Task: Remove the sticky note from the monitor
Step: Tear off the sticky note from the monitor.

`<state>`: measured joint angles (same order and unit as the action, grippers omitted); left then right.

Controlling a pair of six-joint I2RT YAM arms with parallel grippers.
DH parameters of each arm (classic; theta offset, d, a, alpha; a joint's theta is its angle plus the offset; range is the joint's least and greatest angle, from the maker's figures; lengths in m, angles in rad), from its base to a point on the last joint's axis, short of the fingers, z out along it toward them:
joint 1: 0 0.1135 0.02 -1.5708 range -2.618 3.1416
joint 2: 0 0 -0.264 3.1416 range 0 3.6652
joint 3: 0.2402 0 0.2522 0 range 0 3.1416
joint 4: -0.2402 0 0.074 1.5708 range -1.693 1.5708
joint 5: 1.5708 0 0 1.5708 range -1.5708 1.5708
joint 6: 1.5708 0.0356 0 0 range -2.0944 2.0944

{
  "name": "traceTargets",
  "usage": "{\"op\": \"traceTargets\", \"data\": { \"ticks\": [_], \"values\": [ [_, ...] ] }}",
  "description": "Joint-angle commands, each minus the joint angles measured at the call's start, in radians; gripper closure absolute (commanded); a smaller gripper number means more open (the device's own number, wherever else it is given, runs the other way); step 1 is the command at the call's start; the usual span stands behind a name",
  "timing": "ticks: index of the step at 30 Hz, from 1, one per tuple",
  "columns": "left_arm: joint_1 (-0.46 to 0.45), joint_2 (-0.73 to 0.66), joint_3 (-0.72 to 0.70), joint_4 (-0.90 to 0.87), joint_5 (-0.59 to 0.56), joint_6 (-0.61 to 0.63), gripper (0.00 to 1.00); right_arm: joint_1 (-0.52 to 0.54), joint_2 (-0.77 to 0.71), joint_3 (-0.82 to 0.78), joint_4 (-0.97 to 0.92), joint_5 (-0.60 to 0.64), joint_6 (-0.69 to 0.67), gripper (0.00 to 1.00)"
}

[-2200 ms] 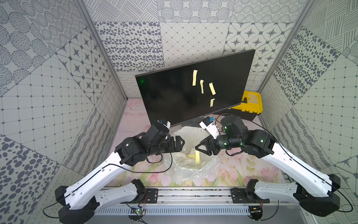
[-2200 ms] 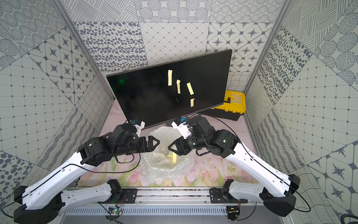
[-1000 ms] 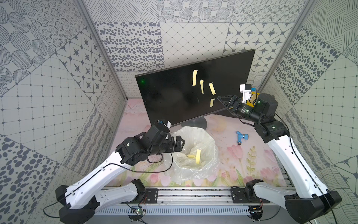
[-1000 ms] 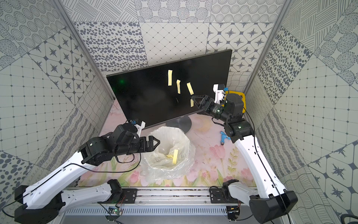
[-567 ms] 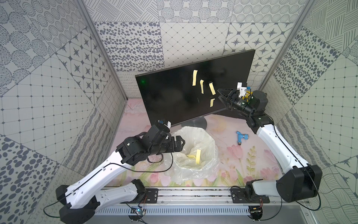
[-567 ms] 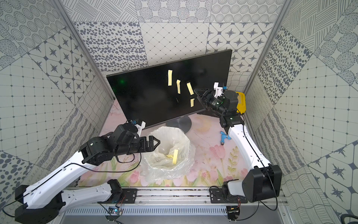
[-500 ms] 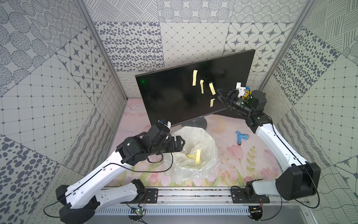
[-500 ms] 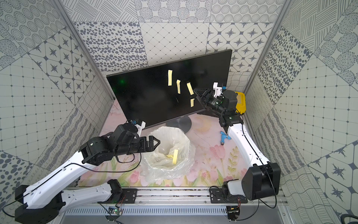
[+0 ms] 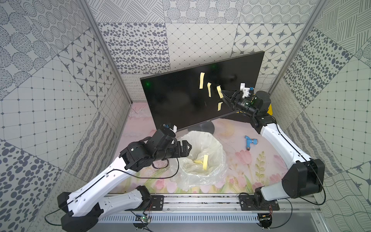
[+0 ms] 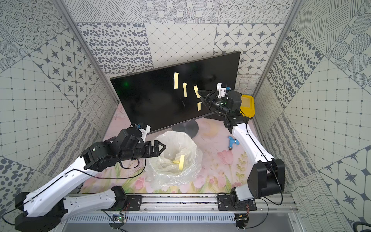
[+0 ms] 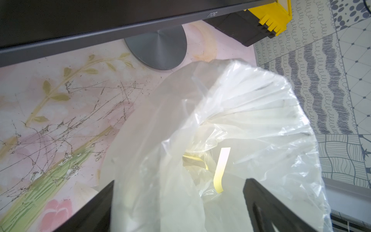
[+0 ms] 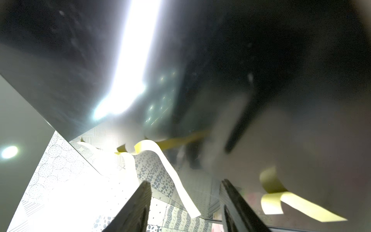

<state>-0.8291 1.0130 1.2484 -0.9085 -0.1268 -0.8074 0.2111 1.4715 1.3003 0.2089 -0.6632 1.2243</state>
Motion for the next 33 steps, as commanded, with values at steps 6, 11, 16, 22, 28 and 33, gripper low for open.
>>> {"op": "traceTargets", "data": {
  "ticks": [6, 11, 16, 22, 28, 33],
  "values": [
    [-0.007, 0.001, 0.017, 0.014, 0.013, 0.019, 0.01, 0.006, 0.005, 0.047, 0.051, -0.028, -0.007, 0.65],
    [-0.007, 0.000, 0.017, 0.013, 0.011, 0.019, 0.01, 0.007, -0.004, 0.043, 0.046, -0.036, -0.013, 0.84],
    [-0.007, -0.001, 0.015, 0.013, 0.010, 0.019, 0.01, 0.007, -0.016, 0.036, 0.038, -0.042, -0.019, 1.00],
    [-0.007, -0.004, 0.012, 0.012, 0.009, 0.019, 0.01, 0.007, -0.059, 0.010, 0.029, -0.045, -0.023, 1.00],
    [-0.007, -0.006, 0.013, 0.011, 0.006, 0.020, 0.01, 0.007, -0.132, -0.033, -0.003, -0.055, -0.040, 1.00],
    [-0.007, -0.006, 0.010, 0.011, 0.006, 0.019, 0.01, 0.006, -0.202, -0.073, -0.044, -0.073, -0.056, 1.00]
  ]
}}
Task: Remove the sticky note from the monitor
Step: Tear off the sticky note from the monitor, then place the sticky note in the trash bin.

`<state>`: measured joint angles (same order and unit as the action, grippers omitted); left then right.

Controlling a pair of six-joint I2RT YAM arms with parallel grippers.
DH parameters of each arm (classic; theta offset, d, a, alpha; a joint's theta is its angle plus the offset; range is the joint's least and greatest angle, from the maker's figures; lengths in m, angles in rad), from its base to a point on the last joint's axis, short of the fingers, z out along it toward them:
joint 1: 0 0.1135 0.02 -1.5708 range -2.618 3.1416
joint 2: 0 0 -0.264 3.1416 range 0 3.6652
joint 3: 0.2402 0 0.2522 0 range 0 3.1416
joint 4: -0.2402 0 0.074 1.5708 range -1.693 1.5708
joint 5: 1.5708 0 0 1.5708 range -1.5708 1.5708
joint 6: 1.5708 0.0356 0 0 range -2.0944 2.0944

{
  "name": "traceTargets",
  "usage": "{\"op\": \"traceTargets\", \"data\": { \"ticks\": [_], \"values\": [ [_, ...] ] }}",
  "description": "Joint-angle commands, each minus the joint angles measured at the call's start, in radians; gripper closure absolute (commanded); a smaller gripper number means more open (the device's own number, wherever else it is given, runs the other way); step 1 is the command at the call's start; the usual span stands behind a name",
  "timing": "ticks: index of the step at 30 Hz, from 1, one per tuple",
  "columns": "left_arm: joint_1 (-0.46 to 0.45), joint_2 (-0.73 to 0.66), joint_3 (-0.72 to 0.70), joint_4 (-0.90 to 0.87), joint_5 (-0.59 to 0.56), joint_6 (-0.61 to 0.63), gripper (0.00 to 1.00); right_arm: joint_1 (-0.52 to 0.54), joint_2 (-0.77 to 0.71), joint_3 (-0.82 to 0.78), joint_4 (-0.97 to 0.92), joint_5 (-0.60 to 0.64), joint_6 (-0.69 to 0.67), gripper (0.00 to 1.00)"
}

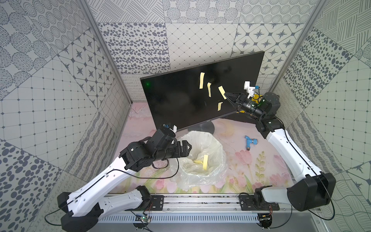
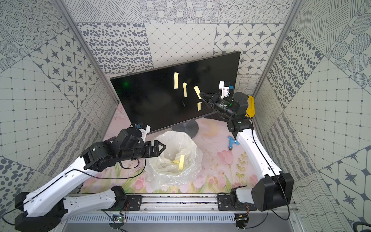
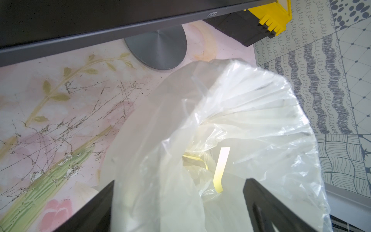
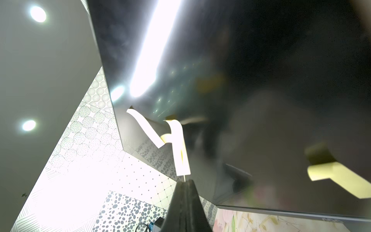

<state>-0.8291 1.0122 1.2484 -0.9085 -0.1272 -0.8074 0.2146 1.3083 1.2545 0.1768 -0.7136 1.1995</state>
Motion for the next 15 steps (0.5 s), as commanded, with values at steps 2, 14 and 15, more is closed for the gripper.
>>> {"op": "traceTargets", "data": {
  "ticks": [2, 14, 15],
  "values": [
    [-0.007, -0.006, 0.009, 0.013, 0.008, 0.018, 0.01, 0.009, -0.075, -0.037, -0.057, -0.045, -0.058, 1.00],
    [-0.007, -0.024, -0.003, 0.014, -0.004, 0.017, 0.01, 0.234, -0.244, -0.040, -0.574, -0.057, -0.451, 1.00],
    [-0.007, -0.026, -0.006, 0.013, -0.005, 0.016, 0.01, 0.267, -0.252, -0.040, -0.595, -0.047, -0.470, 1.00]
  ]
}}
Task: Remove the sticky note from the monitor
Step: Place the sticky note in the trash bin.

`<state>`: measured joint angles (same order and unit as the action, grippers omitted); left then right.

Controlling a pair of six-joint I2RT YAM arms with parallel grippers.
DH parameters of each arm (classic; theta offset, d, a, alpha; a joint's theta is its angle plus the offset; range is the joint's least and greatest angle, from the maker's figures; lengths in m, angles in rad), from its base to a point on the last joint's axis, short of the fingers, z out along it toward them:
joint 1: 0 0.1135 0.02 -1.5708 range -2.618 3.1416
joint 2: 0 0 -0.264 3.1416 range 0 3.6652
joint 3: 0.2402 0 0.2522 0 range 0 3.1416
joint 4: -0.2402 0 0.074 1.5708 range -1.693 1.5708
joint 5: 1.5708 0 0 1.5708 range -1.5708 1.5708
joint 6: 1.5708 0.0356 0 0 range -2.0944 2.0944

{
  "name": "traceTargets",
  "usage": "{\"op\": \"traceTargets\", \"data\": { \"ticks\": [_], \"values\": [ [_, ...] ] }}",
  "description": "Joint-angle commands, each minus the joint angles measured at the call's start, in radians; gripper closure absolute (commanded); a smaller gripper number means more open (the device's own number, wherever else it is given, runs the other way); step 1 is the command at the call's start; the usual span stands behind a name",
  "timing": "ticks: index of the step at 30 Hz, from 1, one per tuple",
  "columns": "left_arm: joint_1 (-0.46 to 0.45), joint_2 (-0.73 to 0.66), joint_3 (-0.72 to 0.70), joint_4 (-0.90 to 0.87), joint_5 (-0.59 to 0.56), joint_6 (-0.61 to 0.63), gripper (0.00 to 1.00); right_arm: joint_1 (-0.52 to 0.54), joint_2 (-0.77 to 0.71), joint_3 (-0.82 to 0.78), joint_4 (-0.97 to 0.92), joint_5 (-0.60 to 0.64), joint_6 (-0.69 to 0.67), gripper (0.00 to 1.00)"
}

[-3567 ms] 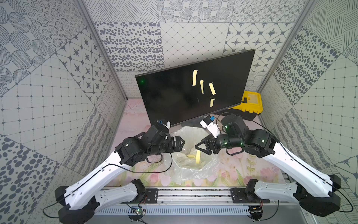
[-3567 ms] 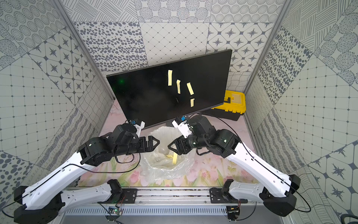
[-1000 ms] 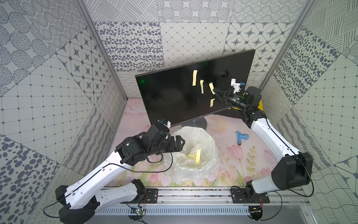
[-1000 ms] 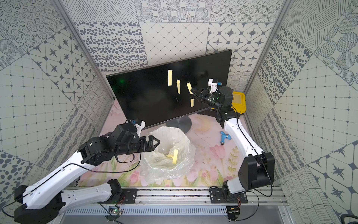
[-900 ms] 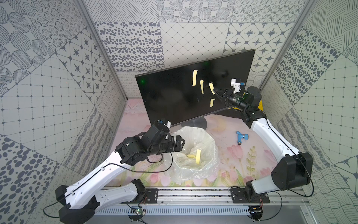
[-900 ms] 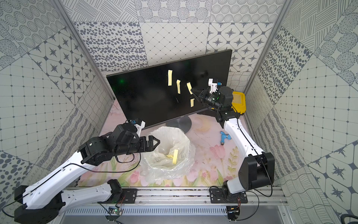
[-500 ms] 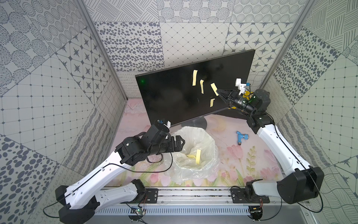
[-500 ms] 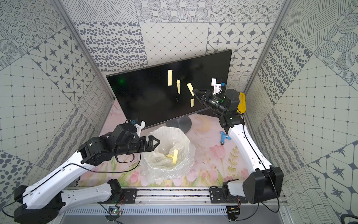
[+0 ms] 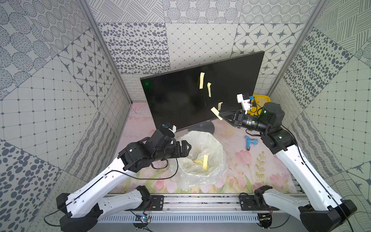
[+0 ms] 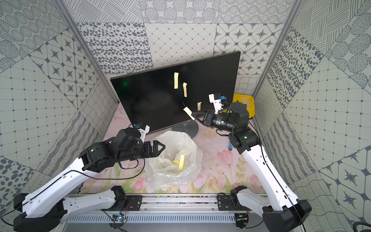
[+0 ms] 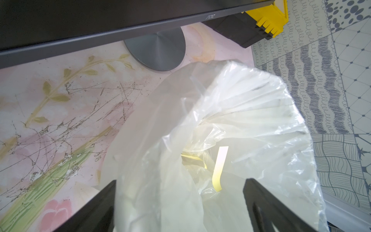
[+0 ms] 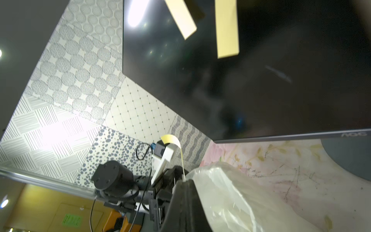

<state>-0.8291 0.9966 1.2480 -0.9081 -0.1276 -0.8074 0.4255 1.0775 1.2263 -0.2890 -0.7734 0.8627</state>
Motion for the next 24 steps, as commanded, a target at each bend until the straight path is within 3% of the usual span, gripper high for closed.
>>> {"op": "traceTargets", "data": {
  "ticks": [1, 13, 15, 20, 24],
  "values": [
    [-0.007, -0.013, -0.007, 0.010, -0.009, 0.014, 0.01, 0.087, -0.024, -0.011, -0.154, 0.025, -0.155, 1.00],
    [-0.009, -0.013, -0.007, 0.007, -0.011, 0.016, 0.01, 0.396, 0.037, 0.040, -0.431, 0.229, -0.368, 0.97],
    [-0.007, -0.011, -0.007, 0.009, -0.009, 0.017, 0.01, 0.424, 0.055, 0.050, -0.461, 0.265, -0.389, 0.90],
    [-0.007, -0.010, -0.010, 0.010, -0.007, 0.015, 0.01, 0.438, 0.071, 0.071, -0.469, 0.299, -0.401, 0.57],
    [-0.007, -0.010, -0.008, 0.009, -0.009, 0.016, 0.01, 0.439, 0.080, 0.105, -0.470, 0.308, -0.414, 0.51]
  ]
}}
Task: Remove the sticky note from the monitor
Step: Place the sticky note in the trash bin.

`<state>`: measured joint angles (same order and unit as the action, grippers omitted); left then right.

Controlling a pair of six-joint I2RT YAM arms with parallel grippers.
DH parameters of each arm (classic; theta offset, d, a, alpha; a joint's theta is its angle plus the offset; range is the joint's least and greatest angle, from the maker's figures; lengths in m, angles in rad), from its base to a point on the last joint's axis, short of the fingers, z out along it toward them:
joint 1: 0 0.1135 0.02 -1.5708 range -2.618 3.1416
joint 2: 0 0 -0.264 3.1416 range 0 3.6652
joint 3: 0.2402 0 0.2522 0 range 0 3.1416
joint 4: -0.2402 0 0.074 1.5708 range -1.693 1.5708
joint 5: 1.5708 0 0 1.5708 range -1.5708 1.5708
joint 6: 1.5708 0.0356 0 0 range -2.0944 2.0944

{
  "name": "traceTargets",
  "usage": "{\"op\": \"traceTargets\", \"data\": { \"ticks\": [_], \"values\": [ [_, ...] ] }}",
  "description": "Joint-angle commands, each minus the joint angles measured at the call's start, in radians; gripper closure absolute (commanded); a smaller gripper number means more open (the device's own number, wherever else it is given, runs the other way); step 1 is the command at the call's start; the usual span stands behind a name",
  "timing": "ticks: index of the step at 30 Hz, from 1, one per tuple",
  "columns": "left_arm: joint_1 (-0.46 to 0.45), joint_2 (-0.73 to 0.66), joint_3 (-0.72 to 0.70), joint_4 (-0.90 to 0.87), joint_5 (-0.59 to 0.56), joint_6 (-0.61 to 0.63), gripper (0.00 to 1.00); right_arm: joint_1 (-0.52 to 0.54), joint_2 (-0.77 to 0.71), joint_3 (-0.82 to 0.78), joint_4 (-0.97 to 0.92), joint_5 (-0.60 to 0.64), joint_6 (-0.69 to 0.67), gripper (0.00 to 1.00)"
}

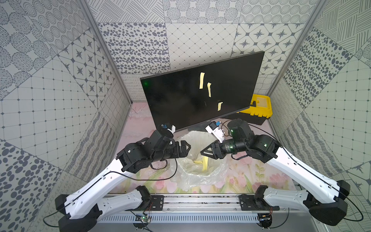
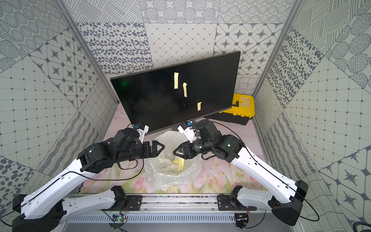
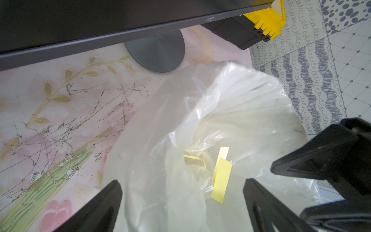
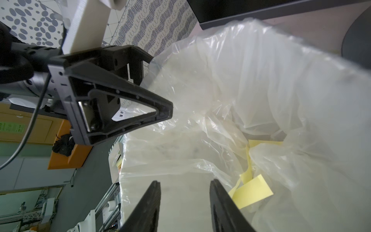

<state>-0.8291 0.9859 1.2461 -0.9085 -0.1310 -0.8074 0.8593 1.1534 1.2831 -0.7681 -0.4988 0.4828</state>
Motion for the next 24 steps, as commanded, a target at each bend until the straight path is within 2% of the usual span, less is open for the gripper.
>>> {"op": "traceTargets", "data": {
  "ticks": [1, 7, 12, 19, 24],
  "values": [
    [-0.008, 0.001, -0.007, 0.009, -0.005, 0.016, 0.01, 0.004, 0.006, 0.055, 0.008, 0.036, -0.038, 0.51],
    [-0.009, 0.006, -0.005, 0.008, -0.004, 0.019, 0.01, -0.012, 0.042, 0.148, 0.010, 0.044, -0.058, 0.45],
    [-0.007, 0.009, -0.004, 0.009, -0.005, 0.019, 0.01, -0.099, 0.075, 0.211, 0.050, 0.006, -0.047, 0.40],
    [-0.007, 0.010, -0.002, 0.008, -0.002, 0.015, 0.01, -0.334, 0.077, 0.150, 0.348, -0.129, 0.178, 0.27],
    [-0.007, 0.019, 0.010, 0.001, -0.001, 0.019, 0.01, -0.436, 0.096, 0.100, 0.578, -0.161, 0.357, 0.18]
  ]
}}
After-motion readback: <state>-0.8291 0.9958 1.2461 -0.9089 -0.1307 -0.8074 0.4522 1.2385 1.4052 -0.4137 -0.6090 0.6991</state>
